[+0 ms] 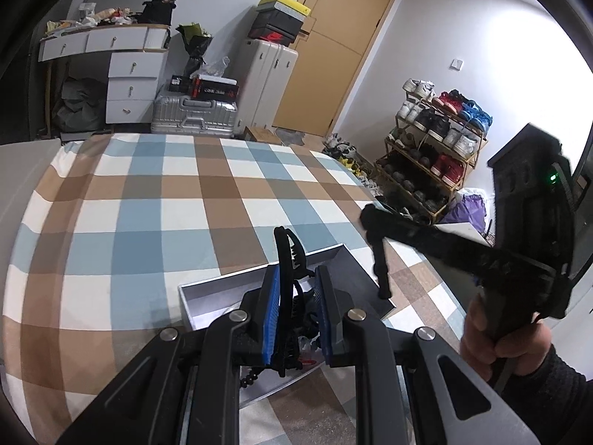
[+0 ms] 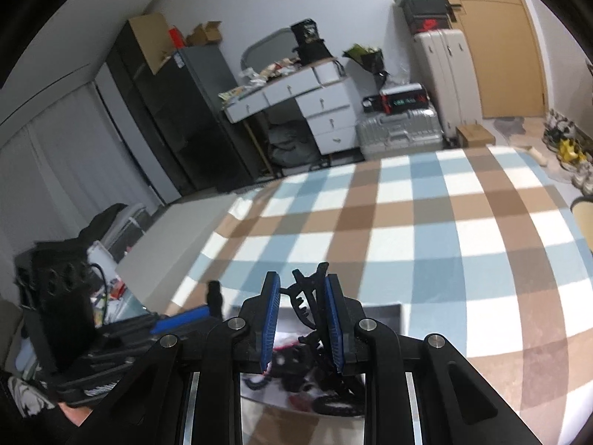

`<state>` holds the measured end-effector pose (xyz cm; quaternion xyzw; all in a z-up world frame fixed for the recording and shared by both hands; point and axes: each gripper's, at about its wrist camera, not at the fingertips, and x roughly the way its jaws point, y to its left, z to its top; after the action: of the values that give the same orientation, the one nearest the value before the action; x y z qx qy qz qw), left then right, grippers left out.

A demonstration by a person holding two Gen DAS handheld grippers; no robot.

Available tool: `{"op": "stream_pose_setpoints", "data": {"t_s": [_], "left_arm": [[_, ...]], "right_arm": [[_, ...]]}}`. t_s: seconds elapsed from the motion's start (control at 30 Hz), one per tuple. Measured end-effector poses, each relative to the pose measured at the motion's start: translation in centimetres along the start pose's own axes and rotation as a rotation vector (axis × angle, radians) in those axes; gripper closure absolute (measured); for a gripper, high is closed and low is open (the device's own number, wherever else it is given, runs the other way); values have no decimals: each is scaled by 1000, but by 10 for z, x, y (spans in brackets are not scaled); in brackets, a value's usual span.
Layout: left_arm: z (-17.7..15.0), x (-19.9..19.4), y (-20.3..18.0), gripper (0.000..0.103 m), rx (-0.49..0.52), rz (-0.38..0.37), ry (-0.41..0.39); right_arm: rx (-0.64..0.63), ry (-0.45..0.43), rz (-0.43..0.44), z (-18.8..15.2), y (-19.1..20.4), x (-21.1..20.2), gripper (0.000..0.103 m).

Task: Organize jewelry
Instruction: 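Lower both black combs into the grey box and open both grippers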

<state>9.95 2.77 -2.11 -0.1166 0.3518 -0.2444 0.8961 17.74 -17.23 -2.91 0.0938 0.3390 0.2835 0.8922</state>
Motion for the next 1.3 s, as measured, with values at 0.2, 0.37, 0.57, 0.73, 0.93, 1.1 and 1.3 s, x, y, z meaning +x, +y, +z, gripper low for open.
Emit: {"op": "stream_pose_setpoints", "data": {"t_s": [0.2, 0.37, 0.57, 0.73, 0.93, 1.1, 1.3], "left_arm": [[-3, 7, -5, 90, 8, 6, 32], [-3, 9, -4, 90, -9, 13, 32], [-3, 15, -5, 90, -14, 23, 43], [-4, 16, -8, 89, 3, 22, 54], [-4, 14, -9, 52, 6, 30, 53], [-4, 4, -11, 44, 19, 45, 1], [-5, -4, -9, 44, 13, 91, -41]], "right_arm": [[1, 39, -40, -11, -11, 10, 80], [-28, 16, -44, -12, -2, 9, 80], [-32, 6, -55, -13, 0, 12, 80], [-37, 26, -60, -16, 0, 19, 78], [-56, 9, -61, -19, 1, 15, 65], [-44, -63, -48, -18, -1, -4, 45], [-42, -152, -44, -18, 1, -22, 28]]}}
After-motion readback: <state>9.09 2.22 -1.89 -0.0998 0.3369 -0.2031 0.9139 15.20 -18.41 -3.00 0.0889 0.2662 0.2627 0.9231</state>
